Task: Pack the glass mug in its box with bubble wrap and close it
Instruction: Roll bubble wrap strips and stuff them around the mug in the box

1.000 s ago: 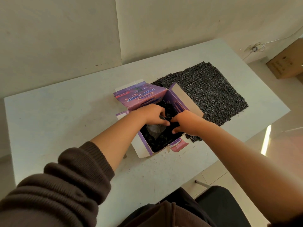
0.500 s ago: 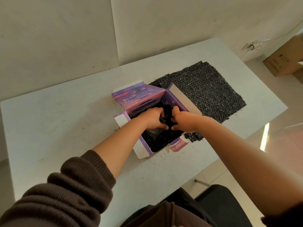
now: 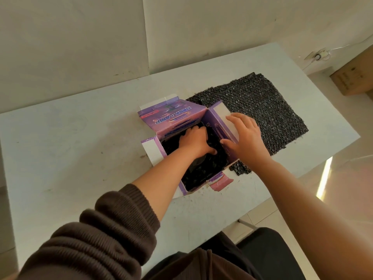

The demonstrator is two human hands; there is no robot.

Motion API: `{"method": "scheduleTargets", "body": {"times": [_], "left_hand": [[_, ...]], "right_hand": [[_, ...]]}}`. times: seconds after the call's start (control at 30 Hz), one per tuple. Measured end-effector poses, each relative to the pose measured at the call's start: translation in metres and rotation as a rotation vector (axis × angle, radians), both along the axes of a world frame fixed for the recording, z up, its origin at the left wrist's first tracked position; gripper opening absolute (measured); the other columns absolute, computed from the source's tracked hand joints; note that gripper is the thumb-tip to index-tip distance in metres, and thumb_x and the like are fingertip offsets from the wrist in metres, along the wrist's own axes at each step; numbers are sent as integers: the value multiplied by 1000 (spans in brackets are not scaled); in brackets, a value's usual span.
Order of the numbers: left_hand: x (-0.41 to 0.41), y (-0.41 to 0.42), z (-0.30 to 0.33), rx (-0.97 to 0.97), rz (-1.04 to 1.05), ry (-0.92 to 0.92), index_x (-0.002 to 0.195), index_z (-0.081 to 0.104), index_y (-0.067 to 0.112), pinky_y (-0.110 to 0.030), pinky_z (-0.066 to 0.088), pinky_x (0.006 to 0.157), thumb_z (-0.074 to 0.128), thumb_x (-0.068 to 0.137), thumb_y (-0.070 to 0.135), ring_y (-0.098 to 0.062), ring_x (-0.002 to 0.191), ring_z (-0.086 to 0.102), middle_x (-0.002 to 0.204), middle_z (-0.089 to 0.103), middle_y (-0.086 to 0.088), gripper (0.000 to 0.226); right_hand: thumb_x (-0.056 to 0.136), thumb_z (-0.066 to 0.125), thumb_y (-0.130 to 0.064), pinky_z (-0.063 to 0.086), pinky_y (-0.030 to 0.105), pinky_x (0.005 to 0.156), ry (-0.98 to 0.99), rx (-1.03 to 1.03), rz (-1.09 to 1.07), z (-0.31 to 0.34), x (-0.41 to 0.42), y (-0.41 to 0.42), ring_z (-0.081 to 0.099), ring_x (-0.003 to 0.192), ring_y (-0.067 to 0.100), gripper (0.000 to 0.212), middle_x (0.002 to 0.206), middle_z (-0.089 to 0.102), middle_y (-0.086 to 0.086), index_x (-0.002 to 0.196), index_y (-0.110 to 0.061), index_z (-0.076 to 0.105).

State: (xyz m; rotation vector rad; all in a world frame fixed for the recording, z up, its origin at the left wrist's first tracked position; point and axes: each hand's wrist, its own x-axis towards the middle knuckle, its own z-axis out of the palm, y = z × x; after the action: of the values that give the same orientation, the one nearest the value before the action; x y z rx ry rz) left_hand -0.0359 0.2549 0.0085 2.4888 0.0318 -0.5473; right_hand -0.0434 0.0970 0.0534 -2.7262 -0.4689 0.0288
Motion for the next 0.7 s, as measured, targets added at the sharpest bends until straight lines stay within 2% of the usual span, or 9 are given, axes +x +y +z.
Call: {"method": "scheduleTargets", "body": {"times": [0.03,0.1,0.17,0.27,0.43,0.57,0.63,0.7], "left_hand": [[1,-1,-1,1,8,7,106,52,17,-44,43,92,80,63,49,-28,115,45,118,50,-6,61],[2,-2,-4,19,13,15,112,51,17,-44,42,93,80,61,51,-29,118,44,121,50,-7,68],[4,-5,-6,56,11,31,120,49,18,-44,41,96,80,60,52,-30,122,43,126,49,-8,76],[11,-8,-5,89,-6,100,126,49,24,-44,41,98,81,58,52,-30,124,42,129,50,-6,80],[20,-14,-6,144,-13,184,123,53,28,-40,46,92,80,58,51,-29,119,49,124,57,-5,73],[23,-13,-6,112,-49,209,124,53,26,-41,47,93,81,58,48,-28,116,53,121,59,-3,76],[26,-5,-5,-8,-95,236,116,57,23,-29,49,89,83,60,42,-23,107,58,112,63,-2,65],[30,5,0,-121,-99,285,98,61,17,-16,46,69,81,70,33,-15,86,60,90,64,1,38]], "right_hand": [[79,72,-17,31,32,102,116,48,-45,-1,2,0,45,122,22,59,132,51,6,132,-13,47],[84,67,-14,41,23,91,282,97,-67,-4,5,1,58,103,17,54,119,63,4,134,-19,48],[86,60,-11,46,23,78,309,104,-55,-5,5,2,63,86,13,48,101,70,-1,131,-27,52],[86,56,-8,51,32,85,332,159,-51,-8,9,1,66,93,11,46,99,73,-4,125,-32,57],[86,56,-3,48,24,92,386,235,-19,-8,13,-3,64,100,4,44,103,71,-8,124,-25,60],[86,56,-4,50,30,92,404,268,-31,-11,14,-5,64,97,4,44,102,71,-7,124,-26,59],[87,56,-5,50,33,93,413,283,-33,-13,13,-6,64,98,6,44,102,71,-6,125,-26,59],[87,56,-5,50,33,93,423,308,-28,-13,12,-6,65,98,6,44,103,71,-5,126,-25,58]]}}
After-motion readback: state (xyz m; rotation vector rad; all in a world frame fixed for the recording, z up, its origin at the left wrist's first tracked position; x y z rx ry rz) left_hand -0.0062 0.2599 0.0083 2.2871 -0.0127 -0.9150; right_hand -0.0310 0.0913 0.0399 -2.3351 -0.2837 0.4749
